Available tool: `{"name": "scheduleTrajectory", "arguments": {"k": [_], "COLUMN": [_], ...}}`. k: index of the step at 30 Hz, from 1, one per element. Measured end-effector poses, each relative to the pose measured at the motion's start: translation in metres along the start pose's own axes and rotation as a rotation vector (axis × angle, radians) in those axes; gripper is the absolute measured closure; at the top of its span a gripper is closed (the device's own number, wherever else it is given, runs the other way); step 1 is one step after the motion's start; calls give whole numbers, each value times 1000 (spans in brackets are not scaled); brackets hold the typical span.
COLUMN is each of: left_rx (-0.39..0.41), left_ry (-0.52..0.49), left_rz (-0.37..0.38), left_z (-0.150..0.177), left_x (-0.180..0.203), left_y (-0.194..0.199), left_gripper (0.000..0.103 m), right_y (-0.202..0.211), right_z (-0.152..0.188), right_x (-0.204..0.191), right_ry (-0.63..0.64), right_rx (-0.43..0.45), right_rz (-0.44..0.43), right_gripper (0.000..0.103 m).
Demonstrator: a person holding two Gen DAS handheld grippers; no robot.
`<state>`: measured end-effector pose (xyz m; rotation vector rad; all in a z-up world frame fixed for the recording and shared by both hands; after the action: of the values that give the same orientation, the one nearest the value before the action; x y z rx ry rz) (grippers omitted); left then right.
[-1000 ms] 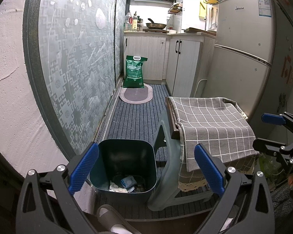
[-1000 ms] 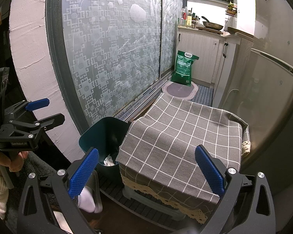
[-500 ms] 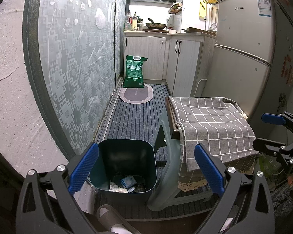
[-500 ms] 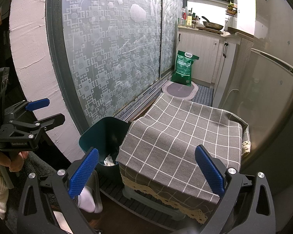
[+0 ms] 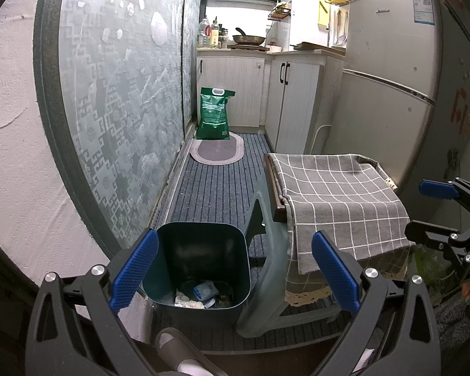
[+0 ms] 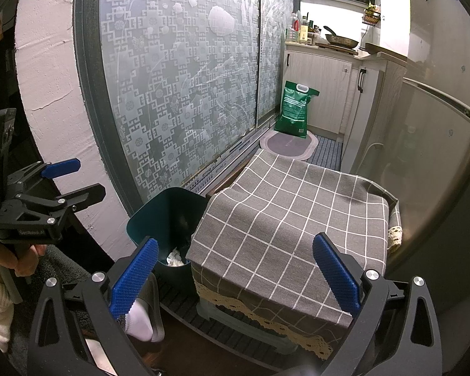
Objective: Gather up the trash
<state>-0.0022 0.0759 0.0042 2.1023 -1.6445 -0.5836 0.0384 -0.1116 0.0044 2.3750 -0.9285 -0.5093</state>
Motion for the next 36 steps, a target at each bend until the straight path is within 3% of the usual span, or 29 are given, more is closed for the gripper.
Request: {"name": "scheduleTrajectory", "arguments": {"k": [36], "left_rx": [-5], "left_ry": [8], "left_rz": [4], "left_z": [-1], "left_x": [-1], "left_y": [-2], "left_gripper": [3], "right_y": [-1], "right_z": [0], "right_x": [0], "right_ry": [-2], "right_rx": [1], "right_rz": [-3], "right_gripper": [3]}}
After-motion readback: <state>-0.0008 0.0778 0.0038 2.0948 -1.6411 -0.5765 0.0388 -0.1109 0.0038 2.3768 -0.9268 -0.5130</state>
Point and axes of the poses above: each gripper's, at about its wrist camera, not at the fingertips, and y roughly against the way its jaws point, x to its right, z to its underside, the point moved 4 cm from there along -y, roughly the way its jaws point, and after that the axes turned 13 degrees about -z, right-handed, at the moved point
